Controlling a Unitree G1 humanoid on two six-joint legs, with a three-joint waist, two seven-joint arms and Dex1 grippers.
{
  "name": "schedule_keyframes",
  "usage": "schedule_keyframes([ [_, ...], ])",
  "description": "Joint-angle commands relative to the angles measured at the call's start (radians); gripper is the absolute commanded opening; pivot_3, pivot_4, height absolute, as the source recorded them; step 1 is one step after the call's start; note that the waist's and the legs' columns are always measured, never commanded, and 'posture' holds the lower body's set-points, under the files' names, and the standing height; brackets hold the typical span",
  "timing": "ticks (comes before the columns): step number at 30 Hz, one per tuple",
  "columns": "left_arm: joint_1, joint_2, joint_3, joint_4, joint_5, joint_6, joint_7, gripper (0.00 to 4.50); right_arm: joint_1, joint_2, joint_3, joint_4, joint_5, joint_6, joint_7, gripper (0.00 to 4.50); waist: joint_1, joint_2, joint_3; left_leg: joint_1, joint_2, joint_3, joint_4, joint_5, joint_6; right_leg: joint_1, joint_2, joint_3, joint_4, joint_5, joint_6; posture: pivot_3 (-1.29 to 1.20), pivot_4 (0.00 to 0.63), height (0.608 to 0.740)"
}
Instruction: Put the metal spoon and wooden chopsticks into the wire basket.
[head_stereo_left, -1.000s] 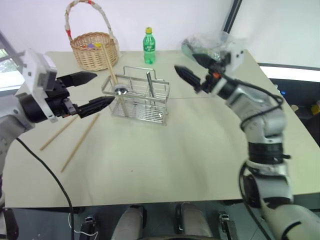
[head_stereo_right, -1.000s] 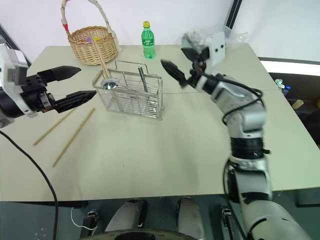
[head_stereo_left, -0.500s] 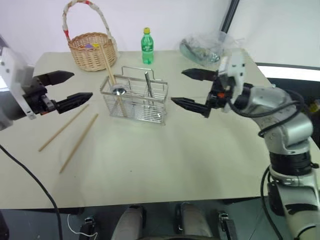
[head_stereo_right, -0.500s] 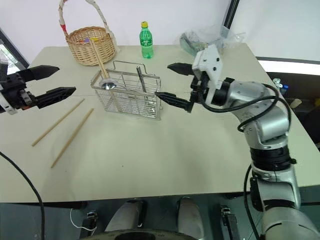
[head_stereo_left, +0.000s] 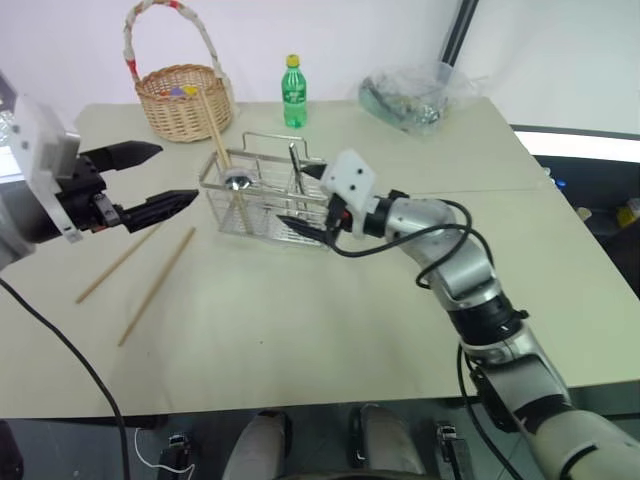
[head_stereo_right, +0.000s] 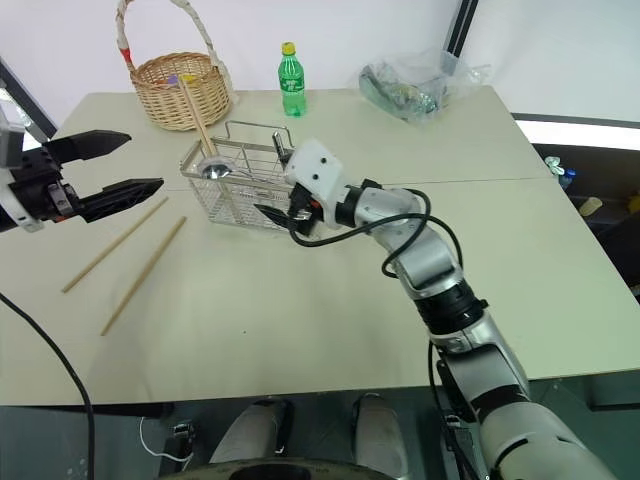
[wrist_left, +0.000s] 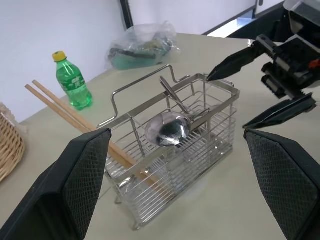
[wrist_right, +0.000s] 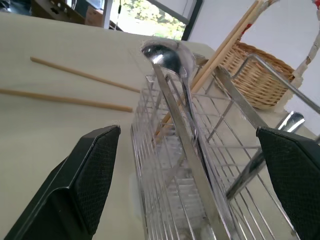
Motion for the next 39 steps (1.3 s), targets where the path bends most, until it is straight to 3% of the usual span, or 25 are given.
schedule_keyframes([
  [1, 0.009, 0.008, 0.048, -0.038, -0.020, 0.006, 0.002, 4.50, -0.058, 0.047, -0.003, 0.038, -0.033, -0.051, -0.023, 4.47, -0.001, 0.000, 0.000, 0.000, 0.000, 0.000, 0.000, 0.000, 0.000, 0.000, 0.000, 0.000, 0.000, 0.000, 0.000, 0.00, 0.150, 0.674],
  [10, 0.016, 0.005, 0.059, -0.049, -0.024, 0.008, 0.014, 4.50, -0.161, 0.155, 0.008, 0.222, -0.101, -0.138, -0.034, 4.47, -0.002, 0.001, 0.000, 0.001, 0.000, 0.000, 0.000, 0.000, 0.000, 0.000, 0.000, 0.000, 0.001, 0.000, 0.000, 0.00, 0.150, 0.674],
  [24, 0.019, -0.001, 0.074, -0.059, -0.030, 0.005, 0.039, 4.50, -0.192, 0.211, 0.013, 0.376, -0.167, -0.261, -0.029, 4.47, -0.004, 0.001, 0.000, 0.001, 0.000, 0.000, 0.000, 0.000, -0.001, 0.000, 0.001, 0.000, 0.002, 0.000, -0.001, 0.00, 0.150, 0.674],
  [27, 0.012, 0.002, 0.070, -0.053, -0.027, 0.000, 0.042, 4.50, -0.204, 0.227, -0.001, 0.404, -0.168, -0.273, -0.042, 3.57, -0.004, 0.001, 0.000, 0.002, 0.000, 0.000, 0.000, 0.000, -0.001, 0.000, 0.001, 0.000, 0.002, 0.000, -0.001, 0.00, 0.150, 0.674],
  [34, -0.001, 0.007, 0.063, -0.050, -0.023, -0.002, 0.048, 4.50, -0.203, 0.235, -0.015, 0.413, -0.164, -0.277, -0.046, 0.06, -0.004, 0.001, 0.000, 0.002, 0.000, -0.001, 0.000, 0.000, -0.001, 0.000, 0.001, 0.000, 0.003, 0.000, -0.001, 0.00, 0.150, 0.674],
  [39, -0.010, 0.008, 0.057, -0.044, -0.016, -0.004, 0.047, 4.50, -0.192, 0.229, -0.017, 0.395, -0.168, -0.262, -0.038, 0.06, -0.005, 0.001, 0.001, 0.002, 0.000, -0.001, 0.000, 0.000, -0.001, 0.000, 0.001, 0.000, 0.003, 0.001, -0.001, 0.00, 0.150, 0.674],
])
